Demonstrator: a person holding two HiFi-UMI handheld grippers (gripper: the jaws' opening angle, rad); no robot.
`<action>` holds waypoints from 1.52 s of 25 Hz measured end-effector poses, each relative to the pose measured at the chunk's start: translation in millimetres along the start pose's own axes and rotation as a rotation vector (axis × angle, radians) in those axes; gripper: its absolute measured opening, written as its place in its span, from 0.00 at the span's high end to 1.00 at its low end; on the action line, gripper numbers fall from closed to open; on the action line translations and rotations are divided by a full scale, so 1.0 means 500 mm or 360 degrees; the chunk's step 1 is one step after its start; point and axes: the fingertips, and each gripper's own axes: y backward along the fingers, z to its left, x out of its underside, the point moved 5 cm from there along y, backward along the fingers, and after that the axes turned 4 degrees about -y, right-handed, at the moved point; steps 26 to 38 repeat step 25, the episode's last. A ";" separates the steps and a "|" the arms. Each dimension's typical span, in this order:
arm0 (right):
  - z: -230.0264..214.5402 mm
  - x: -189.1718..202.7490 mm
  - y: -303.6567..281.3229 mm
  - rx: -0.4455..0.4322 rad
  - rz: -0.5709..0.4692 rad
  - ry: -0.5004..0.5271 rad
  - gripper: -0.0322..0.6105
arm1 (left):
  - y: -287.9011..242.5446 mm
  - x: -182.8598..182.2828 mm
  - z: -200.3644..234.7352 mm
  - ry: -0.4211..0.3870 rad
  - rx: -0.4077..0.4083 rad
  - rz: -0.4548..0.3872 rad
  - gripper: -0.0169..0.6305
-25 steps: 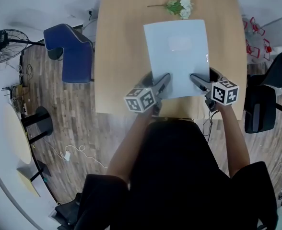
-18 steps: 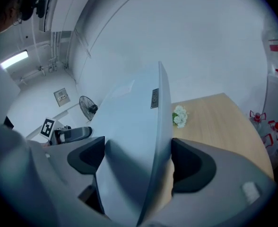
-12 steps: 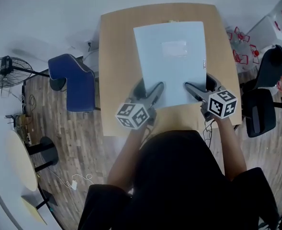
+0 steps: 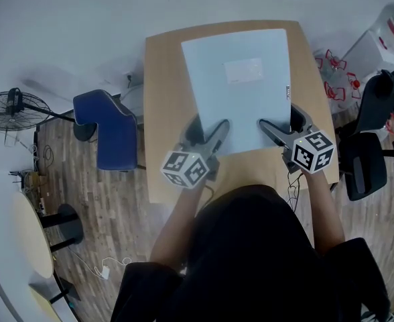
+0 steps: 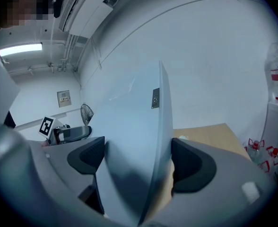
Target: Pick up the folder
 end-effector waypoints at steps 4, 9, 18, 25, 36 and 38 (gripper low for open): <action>0.005 -0.010 -0.006 0.0001 -0.0010 0.0020 0.26 | -0.001 -0.010 0.005 -0.0023 0.0004 -0.0019 0.41; 0.005 -0.011 -0.015 0.0009 0.0004 0.0012 0.26 | -0.005 -0.013 0.014 -0.0035 0.0011 -0.0016 0.41; 0.002 -0.011 -0.013 0.0030 0.0009 0.0008 0.26 | -0.011 -0.011 0.014 -0.0026 0.0017 -0.0005 0.41; 0.018 -0.025 -0.011 0.0042 -0.0015 0.0050 0.26 | -0.002 -0.021 0.015 -0.0002 0.0015 -0.0025 0.41; 0.018 -0.025 -0.011 0.0042 -0.0015 0.0050 0.26 | -0.002 -0.021 0.015 -0.0002 0.0015 -0.0025 0.41; 0.018 -0.025 -0.011 0.0042 -0.0015 0.0050 0.26 | -0.002 -0.021 0.015 -0.0002 0.0015 -0.0025 0.41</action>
